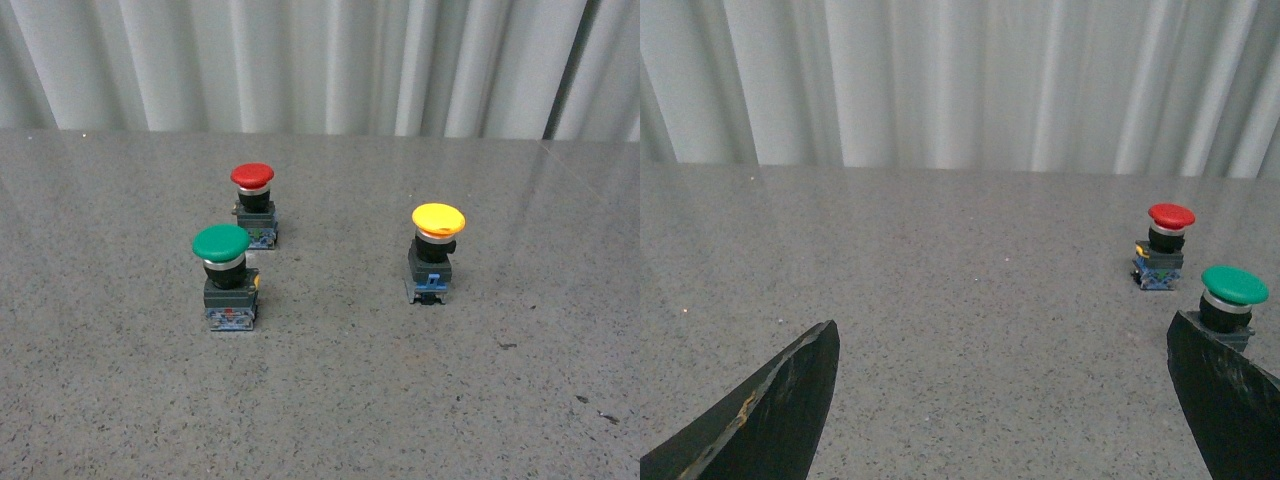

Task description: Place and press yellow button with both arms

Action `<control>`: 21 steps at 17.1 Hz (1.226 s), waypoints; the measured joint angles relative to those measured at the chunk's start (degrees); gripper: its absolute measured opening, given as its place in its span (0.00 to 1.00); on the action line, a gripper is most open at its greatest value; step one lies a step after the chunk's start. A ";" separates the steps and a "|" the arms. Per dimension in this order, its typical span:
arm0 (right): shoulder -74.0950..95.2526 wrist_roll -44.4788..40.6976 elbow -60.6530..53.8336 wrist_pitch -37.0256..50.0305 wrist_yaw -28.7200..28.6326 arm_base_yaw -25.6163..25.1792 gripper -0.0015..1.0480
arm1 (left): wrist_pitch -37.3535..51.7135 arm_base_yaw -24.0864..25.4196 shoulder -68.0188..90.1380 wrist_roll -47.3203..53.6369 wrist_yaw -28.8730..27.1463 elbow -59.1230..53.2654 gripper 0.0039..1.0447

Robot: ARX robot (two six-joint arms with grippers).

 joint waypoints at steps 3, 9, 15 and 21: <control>-4.22 -0.13 -1.55 -2.23 -0.02 0.00 0.02 | 0.00 0.00 0.00 0.00 -0.02 0.00 0.94; -11.19 -0.28 -4.22 -5.73 -0.02 0.00 0.02 | 0.02 0.00 0.00 0.00 0.02 0.00 0.94; -19.43 -0.28 -4.17 -16.28 -0.02 0.00 0.02 | 0.02 0.00 0.00 0.00 0.02 0.00 0.94; -24.94 -0.28 -4.17 -19.89 -0.02 0.00 0.02 | 0.02 0.00 0.00 -0.02 -0.04 0.00 0.94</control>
